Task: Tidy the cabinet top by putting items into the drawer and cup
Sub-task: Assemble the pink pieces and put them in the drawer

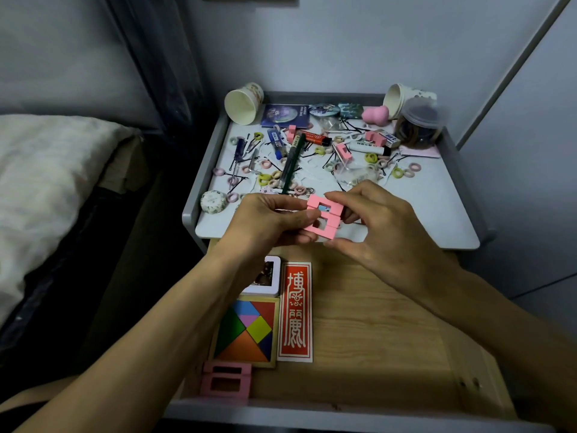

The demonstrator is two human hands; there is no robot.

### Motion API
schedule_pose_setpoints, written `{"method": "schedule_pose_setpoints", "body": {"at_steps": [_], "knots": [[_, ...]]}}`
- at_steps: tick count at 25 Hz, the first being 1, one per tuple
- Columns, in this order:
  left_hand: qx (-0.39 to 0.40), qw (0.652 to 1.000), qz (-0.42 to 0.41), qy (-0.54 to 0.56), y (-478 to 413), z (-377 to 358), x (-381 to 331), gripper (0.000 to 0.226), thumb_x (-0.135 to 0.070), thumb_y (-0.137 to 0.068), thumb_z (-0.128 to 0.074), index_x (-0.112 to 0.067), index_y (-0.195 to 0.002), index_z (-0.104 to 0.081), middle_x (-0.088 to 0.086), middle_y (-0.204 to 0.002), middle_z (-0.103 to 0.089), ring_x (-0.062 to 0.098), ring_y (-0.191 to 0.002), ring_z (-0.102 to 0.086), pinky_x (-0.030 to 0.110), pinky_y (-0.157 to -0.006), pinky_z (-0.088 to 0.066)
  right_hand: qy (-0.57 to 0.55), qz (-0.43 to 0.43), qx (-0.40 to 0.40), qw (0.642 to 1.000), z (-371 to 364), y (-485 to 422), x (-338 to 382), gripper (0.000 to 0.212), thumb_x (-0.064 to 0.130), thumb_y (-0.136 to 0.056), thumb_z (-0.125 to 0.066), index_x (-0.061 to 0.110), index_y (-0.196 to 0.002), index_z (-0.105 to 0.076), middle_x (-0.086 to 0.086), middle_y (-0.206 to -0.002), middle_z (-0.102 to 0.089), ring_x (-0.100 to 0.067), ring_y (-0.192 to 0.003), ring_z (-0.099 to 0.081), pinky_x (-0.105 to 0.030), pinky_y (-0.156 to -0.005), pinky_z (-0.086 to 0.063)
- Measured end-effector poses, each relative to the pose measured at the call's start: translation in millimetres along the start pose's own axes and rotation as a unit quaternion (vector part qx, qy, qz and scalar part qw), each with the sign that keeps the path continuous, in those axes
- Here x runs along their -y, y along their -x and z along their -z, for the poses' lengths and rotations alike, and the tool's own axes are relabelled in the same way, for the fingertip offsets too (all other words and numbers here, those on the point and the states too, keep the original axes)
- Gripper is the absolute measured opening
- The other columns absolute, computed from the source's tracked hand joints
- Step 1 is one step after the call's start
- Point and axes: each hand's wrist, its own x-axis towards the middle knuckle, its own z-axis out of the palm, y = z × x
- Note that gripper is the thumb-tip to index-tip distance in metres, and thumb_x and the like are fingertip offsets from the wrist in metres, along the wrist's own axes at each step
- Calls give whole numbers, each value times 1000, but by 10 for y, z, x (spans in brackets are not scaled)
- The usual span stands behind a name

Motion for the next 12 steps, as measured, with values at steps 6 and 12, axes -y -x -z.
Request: {"method": "schedule_pose_setpoints", "body": {"at_steps": [6,12], "knots": [[6,1000,6,-1,13,49,3,11,-2,-81,-70,-1,-91,-73,17,-83,-75,18,-59,-69,21,-60,-59,6,-5,-5,1000,-18,5,23,58,24,-70,-86,6,-122,-65,-6,-106,-63,-14,-90,-59,-24,-74,-53],[6,1000,17,-11,13,113,51,22,-1,-80,-71,8,-99,-69,18,-85,-75,18,-57,-69,22,-61,-60,26,2,-7,1000,-127,36,81,54,23,-75,-81,7,-123,-65,-5,-103,-62,-12,-87,-59,-18,-73,-49]]}}
